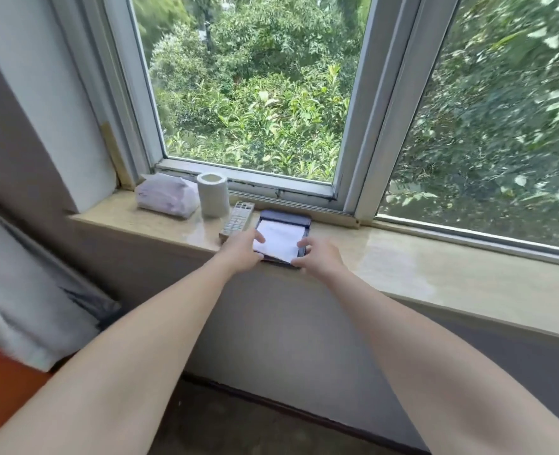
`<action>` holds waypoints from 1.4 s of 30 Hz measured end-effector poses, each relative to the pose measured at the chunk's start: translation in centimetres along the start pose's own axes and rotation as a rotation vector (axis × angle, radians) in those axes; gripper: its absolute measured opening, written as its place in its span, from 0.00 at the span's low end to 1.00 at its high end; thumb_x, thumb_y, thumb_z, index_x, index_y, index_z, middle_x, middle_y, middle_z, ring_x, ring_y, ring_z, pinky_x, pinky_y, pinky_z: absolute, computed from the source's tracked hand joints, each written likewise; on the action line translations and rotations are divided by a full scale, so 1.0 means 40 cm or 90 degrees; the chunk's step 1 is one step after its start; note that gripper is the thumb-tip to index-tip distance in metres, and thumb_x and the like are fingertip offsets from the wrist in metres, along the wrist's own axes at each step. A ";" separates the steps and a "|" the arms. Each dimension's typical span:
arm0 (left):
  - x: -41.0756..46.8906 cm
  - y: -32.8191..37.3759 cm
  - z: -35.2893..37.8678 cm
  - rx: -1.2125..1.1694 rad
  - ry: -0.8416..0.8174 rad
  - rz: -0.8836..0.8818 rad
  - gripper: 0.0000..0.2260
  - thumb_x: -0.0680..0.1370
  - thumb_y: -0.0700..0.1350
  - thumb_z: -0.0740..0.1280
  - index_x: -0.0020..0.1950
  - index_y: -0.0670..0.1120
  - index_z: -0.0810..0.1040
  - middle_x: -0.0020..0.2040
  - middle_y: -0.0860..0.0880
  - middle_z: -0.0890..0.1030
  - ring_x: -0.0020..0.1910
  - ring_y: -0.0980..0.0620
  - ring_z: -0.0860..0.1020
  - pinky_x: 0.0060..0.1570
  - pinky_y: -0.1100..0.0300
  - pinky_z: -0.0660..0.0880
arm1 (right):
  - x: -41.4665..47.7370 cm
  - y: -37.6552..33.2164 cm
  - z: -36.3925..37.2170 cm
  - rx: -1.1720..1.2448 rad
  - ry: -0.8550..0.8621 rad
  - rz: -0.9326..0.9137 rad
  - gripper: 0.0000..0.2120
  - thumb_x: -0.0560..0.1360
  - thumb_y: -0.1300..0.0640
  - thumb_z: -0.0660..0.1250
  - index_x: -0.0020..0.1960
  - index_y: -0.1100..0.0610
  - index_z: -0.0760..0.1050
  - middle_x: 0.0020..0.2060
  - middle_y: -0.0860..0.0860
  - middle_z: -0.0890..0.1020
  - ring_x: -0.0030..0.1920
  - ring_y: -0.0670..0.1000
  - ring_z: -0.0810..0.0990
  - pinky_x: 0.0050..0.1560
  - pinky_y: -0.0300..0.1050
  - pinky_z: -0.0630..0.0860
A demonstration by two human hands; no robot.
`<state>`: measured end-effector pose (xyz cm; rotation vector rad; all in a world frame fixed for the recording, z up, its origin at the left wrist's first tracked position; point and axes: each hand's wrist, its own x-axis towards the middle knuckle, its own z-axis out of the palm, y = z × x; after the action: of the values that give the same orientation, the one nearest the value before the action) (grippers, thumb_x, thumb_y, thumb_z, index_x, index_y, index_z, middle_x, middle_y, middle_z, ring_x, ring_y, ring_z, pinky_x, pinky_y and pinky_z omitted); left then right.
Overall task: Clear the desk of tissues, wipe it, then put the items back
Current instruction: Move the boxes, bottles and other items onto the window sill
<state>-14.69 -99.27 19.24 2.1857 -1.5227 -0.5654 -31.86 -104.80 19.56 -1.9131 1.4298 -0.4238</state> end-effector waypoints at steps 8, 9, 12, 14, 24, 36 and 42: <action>0.013 -0.020 -0.007 0.135 -0.018 0.048 0.13 0.78 0.47 0.66 0.62 0.53 0.77 0.60 0.45 0.72 0.62 0.45 0.73 0.59 0.54 0.72 | 0.036 -0.009 0.000 -0.101 -0.012 -0.027 0.21 0.71 0.63 0.73 0.63 0.59 0.77 0.58 0.55 0.81 0.61 0.54 0.77 0.57 0.42 0.72; 0.013 -0.019 -0.011 0.143 -0.021 0.048 0.13 0.78 0.47 0.66 0.63 0.53 0.76 0.60 0.45 0.72 0.62 0.45 0.73 0.59 0.52 0.72 | 0.039 -0.012 0.000 -0.110 -0.011 -0.036 0.20 0.71 0.63 0.72 0.63 0.59 0.77 0.58 0.55 0.81 0.62 0.53 0.77 0.58 0.42 0.72; 0.012 -0.019 -0.025 0.162 -0.025 0.059 0.15 0.78 0.49 0.66 0.65 0.53 0.75 0.62 0.46 0.73 0.63 0.46 0.72 0.62 0.50 0.71 | 0.038 -0.024 -0.002 -0.126 -0.017 -0.061 0.18 0.74 0.61 0.70 0.63 0.58 0.77 0.47 0.53 0.82 0.55 0.50 0.79 0.55 0.41 0.72; 0.011 -0.020 -0.038 0.168 -0.028 0.066 0.16 0.79 0.49 0.66 0.66 0.53 0.74 0.62 0.47 0.72 0.63 0.46 0.72 0.61 0.50 0.71 | 0.032 -0.040 -0.004 -0.140 -0.019 -0.076 0.16 0.75 0.60 0.69 0.63 0.57 0.77 0.47 0.52 0.81 0.50 0.50 0.79 0.51 0.40 0.71; -0.059 -0.086 -0.156 0.189 0.033 0.089 0.15 0.78 0.47 0.65 0.65 0.53 0.74 0.63 0.47 0.73 0.62 0.46 0.73 0.59 0.48 0.73 | -0.003 -0.174 0.055 -0.154 -0.035 -0.153 0.10 0.73 0.59 0.71 0.55 0.54 0.82 0.53 0.50 0.84 0.56 0.51 0.81 0.59 0.46 0.76; -0.322 -0.466 -0.414 0.222 0.085 -0.076 0.18 0.78 0.49 0.65 0.68 0.52 0.72 0.67 0.46 0.72 0.66 0.43 0.71 0.64 0.49 0.70 | -0.150 -0.514 0.369 -0.162 -0.144 -0.283 0.11 0.74 0.60 0.68 0.55 0.56 0.82 0.52 0.52 0.84 0.54 0.51 0.81 0.44 0.36 0.74; -0.524 -0.687 -0.517 0.181 0.128 -0.199 0.19 0.77 0.47 0.66 0.68 0.50 0.73 0.64 0.44 0.73 0.65 0.41 0.72 0.63 0.51 0.70 | -0.259 -0.682 0.588 -0.144 -0.234 -0.345 0.11 0.72 0.59 0.65 0.50 0.49 0.82 0.51 0.50 0.84 0.54 0.53 0.81 0.56 0.46 0.77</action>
<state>11.21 -68.68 23.27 2.6321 -1.2265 -0.2170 -1.44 -83.27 23.64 -2.4108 0.7361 -0.1395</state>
